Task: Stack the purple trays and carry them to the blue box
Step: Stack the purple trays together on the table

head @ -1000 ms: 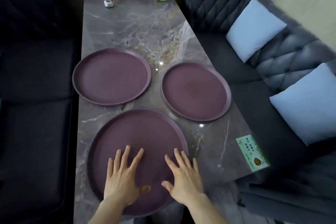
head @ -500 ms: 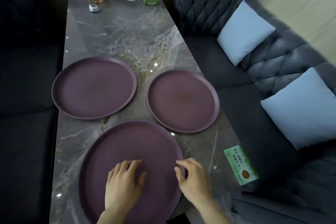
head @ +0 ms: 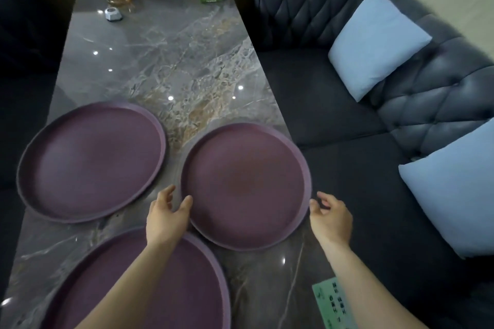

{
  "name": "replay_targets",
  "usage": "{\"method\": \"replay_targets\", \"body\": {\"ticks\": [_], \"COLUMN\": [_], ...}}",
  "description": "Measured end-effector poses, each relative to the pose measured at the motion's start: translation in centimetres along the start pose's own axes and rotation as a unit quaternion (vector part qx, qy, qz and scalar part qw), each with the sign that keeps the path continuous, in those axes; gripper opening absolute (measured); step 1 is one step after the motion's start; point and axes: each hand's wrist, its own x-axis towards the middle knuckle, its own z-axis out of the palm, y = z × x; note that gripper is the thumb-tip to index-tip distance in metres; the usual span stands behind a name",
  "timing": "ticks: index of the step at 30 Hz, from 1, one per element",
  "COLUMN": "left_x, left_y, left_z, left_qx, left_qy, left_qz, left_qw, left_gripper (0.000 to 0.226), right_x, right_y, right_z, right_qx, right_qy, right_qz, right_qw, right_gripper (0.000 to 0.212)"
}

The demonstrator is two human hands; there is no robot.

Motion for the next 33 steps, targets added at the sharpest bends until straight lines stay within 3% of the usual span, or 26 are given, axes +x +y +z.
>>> {"method": "replay_targets", "body": {"ticks": [4,6,12,17,23,28,33], "left_x": [2.8,3.5,3.7,1.6,-1.9,-5.4,-7.9], "left_y": [1.0,1.2,1.5,0.7,-2.1,-8.5,-14.0], "left_z": [1.4,1.9,2.3,-0.4,-6.7,-13.2,-17.5], "left_qx": [-0.041,-0.057,-0.172,-0.169,-0.146,-0.07,-0.009], "left_qy": [0.002,0.004,-0.002,0.043,0.059,0.102,0.118], "left_qz": [-0.053,-0.07,-0.102,-0.076,-0.024,-0.026,-0.041], "left_qw": [0.998,0.996,0.98,0.982,0.987,0.992,0.992], "left_gripper": [0.074,0.079,0.079,0.063,0.036,0.033,0.037], "right_x": [4.1,5.1,5.6,3.0,-5.3,-14.5,-21.6], "right_y": [-2.3,-3.5,-4.8,-4.7,-4.3,-2.6,-0.9], "right_z": [1.7,3.0,3.9,2.6,1.5,3.4,5.9], "right_qx": [0.005,0.061,0.218,0.226,0.149,0.036,-0.027], "right_qy": [-0.049,-0.091,-0.07,0.0,0.062,0.045,0.004], "right_qz": [-0.031,-0.021,0.076,0.081,0.069,0.017,0.02], "right_qw": [0.998,0.994,0.97,0.971,0.984,0.998,0.999], "right_gripper": [0.066,0.072,0.067,0.056,0.036,0.027,0.025]}}
